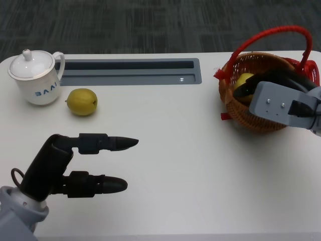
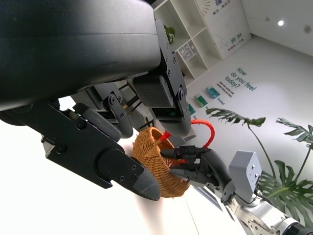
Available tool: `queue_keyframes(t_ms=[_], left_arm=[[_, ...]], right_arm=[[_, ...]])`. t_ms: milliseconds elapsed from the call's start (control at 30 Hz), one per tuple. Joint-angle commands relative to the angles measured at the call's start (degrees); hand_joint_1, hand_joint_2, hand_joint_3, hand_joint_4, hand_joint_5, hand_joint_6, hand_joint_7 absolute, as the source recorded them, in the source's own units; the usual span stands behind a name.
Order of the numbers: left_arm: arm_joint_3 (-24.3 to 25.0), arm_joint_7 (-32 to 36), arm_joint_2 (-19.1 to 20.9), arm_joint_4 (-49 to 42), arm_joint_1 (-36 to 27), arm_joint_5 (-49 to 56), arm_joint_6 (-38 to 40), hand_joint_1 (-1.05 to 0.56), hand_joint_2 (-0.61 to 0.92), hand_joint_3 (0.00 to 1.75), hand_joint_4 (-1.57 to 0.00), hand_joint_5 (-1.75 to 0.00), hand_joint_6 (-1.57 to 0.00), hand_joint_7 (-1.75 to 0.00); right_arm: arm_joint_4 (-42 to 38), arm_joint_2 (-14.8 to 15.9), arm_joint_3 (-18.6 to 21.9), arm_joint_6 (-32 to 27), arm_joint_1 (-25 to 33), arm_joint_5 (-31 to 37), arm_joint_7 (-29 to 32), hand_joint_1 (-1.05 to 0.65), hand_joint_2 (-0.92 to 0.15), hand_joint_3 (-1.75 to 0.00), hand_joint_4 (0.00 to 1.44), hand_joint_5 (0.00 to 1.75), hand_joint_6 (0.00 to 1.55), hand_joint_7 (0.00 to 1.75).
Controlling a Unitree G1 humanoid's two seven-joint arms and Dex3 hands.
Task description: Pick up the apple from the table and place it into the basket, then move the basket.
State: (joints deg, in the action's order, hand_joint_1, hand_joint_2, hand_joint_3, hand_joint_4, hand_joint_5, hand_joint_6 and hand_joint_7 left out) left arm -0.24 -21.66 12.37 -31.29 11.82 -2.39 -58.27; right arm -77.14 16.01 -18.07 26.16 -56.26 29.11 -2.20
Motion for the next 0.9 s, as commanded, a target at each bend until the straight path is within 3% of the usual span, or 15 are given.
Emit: queue_keyframes(t_ms=[33,133,267,600,900], left_arm=[[0.15,0.52,0.51,0.31,-0.34,-0.28,-0.42,-0.44,0.67,0.0,-1.03,-0.01,-0.98,-0.01],[0.17,0.47,0.49,0.26,-0.37,-0.46,-0.45,-0.44,0.67,0.0,-1.03,-0.01,-0.98,-0.01],[0.21,0.36,0.52,0.05,-0.3,-0.67,-0.71,-0.45,0.67,0.0,-1.03,-0.01,-0.98,-0.01],[0.63,0.27,1.09,0.29,-0.3,-1.0,-1.03,-0.44,0.66,0.0,-1.03,-0.01,-0.97,0.0],[0.61,0.24,1.54,0.84,-0.4,-1.32,-0.68,-0.43,0.66,0.0,-1.03,-0.01,-0.96,-0.01]], right_arm=[[-0.02,2.06,0.35,2.31,0.3,-0.38,-2.67,-0.47,-0.84,0.0,0.7,0.0,0.6,0.0],[0.63,3.05,0.03,5.72,0.61,-0.1,-3.09,-0.56,-0.8,0.0,0.51,0.0,0.43,0.0],[2.04,4.28,0.47,11.51,1.6,-0.67,-2.15,-0.61,-0.78,0.0,0.45,0.0,0.35,0.0],[5.88,6.46,6.46,24.41,9.45,-9.44,-8.36,-0.61,-0.82,-0.01,0.43,0.0,0.31,0.0],[11.73,5.44,12.39,33.64,19.17,-19.88,-16.0,-0.56,-0.84,-0.01,0.51,0.02,0.4,0.03]])
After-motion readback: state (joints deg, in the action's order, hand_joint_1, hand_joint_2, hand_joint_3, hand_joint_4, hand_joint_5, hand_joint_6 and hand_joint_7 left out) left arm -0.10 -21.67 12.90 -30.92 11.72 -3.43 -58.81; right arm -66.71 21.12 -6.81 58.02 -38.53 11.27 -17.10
